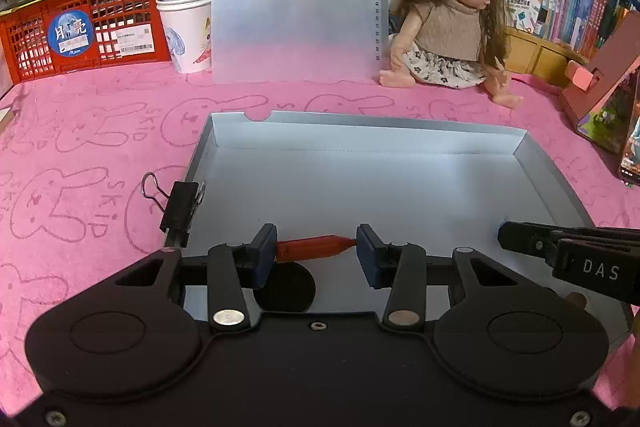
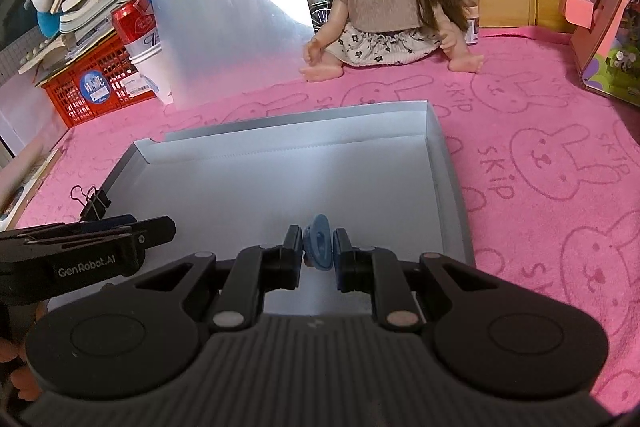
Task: Organize rigid objects
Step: 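Carry the red stick and blue piece into the tray and open both tools, then withdraw both open tools from the tray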
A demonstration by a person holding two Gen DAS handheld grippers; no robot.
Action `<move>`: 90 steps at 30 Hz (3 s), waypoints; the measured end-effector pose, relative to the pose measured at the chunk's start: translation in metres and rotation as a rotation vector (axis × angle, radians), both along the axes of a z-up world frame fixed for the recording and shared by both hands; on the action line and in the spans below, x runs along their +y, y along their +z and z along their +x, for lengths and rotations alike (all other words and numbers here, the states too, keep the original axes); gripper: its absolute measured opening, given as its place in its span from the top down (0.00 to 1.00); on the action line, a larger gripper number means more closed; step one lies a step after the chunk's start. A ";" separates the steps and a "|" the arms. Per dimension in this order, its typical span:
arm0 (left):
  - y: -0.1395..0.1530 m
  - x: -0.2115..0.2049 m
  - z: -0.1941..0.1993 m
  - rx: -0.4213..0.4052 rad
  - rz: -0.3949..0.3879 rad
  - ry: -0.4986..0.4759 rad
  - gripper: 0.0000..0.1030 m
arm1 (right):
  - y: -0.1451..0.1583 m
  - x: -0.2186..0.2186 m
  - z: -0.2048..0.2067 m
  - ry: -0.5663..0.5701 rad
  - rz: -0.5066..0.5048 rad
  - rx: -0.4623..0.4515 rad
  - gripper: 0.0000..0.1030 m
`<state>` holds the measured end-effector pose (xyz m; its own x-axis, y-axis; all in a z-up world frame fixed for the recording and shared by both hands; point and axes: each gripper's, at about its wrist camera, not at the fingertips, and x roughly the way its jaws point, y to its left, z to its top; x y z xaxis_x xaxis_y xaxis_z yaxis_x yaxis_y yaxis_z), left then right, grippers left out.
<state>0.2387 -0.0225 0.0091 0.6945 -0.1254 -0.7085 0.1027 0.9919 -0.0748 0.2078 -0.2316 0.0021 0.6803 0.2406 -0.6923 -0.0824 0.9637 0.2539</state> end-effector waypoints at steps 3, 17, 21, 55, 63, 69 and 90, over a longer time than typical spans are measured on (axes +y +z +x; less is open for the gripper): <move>0.000 -0.001 0.000 0.001 0.000 -0.004 0.59 | -0.001 0.000 0.000 0.004 0.007 0.001 0.76; 0.005 0.000 -0.006 -0.008 -0.018 -0.006 0.50 | 0.004 -0.001 -0.006 0.007 0.008 -0.019 0.76; 0.010 0.001 -0.012 -0.030 -0.013 -0.008 0.41 | 0.007 -0.002 -0.011 0.008 0.011 -0.036 0.76; 0.037 0.007 -0.118 -0.170 -0.021 -0.077 0.23 | 0.037 0.013 -0.108 0.087 -0.086 -0.269 0.21; 0.034 0.011 -0.139 -0.185 -0.027 -0.083 0.23 | 0.035 0.013 -0.126 0.092 -0.101 -0.295 0.18; 0.031 0.011 -0.148 -0.192 -0.014 -0.083 0.23 | 0.030 0.011 -0.134 0.092 -0.116 -0.296 0.18; 0.014 0.033 -0.190 -0.198 -0.001 -0.056 0.22 | 0.016 -0.008 -0.180 0.057 -0.168 -0.329 0.16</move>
<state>0.0486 0.0107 0.0230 0.8120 -0.1682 -0.5589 0.1703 0.9842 -0.0487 0.0281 -0.2395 0.0177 0.8618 0.1859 -0.4719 -0.1878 0.9812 0.0436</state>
